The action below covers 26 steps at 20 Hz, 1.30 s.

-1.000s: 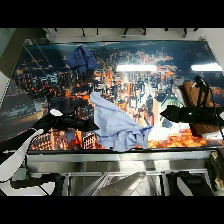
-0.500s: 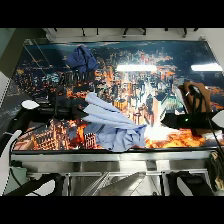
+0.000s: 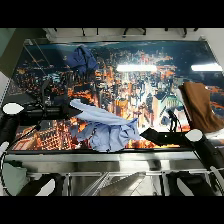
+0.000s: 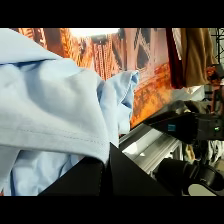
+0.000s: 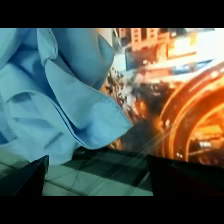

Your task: Fold the shirts.

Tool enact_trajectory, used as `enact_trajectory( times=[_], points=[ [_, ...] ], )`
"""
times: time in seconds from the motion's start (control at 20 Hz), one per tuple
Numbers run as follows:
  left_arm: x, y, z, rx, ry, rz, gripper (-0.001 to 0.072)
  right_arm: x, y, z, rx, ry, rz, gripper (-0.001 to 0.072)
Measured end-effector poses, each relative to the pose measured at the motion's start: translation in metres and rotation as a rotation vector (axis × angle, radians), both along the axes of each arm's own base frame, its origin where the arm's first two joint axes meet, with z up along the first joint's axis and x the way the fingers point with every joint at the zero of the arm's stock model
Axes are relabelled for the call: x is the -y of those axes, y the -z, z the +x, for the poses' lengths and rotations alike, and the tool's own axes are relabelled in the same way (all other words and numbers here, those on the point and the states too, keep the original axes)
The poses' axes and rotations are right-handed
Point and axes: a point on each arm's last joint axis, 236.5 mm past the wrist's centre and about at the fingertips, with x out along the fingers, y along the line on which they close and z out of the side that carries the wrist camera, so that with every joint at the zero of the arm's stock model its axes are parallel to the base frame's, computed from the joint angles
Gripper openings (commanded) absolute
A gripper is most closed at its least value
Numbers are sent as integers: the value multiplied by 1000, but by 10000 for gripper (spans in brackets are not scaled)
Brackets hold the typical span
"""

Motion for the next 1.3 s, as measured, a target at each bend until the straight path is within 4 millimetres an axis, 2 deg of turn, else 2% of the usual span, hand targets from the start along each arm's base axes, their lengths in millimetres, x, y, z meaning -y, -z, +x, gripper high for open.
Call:
enact_trajectory(
  times=[0.3,0.4,0.45,0.5,0.55,0.6,0.75,0.9,1.0,1.1,1.2,1.3],
  points=[
    [0,-3,0,-11,-13,-9,13,-29,39,10,-48,31,64,698],
    [0,-3,-1,-12,-14,-11,13,-37,44,19,-44,55,108,698],
    [0,-3,-1,-13,-14,-11,13,-41,45,23,-35,63,128,673],
    [1,-3,-1,-13,-13,-12,13,-43,47,28,-26,72,147,430],
    [1,-3,-1,-14,-12,-12,13,-44,52,33,-13,83,151,18],
    [1,-3,-1,-14,-12,-12,13,-43,55,36,6,78,145,24],
    [0,-6,-1,-8,-10,-11,13,-46,41,48,69,86,199,23],
    [-9,-24,5,34,0,6,13,-41,3,60,162,96,261,22],
    [-21,-45,11,81,-2,21,13,-32,-34,66,242,90,280,23],
    [-34,-71,13,144,-10,39,12,-21,-78,68,338,50,255,22],
    [-43,-99,11,218,-32,59,13,-4,-130,67,447,-3,158,23],
    [-43,-130,1,301,-44,76,13,12,-186,62,558,-53,33,23]
  ],
)
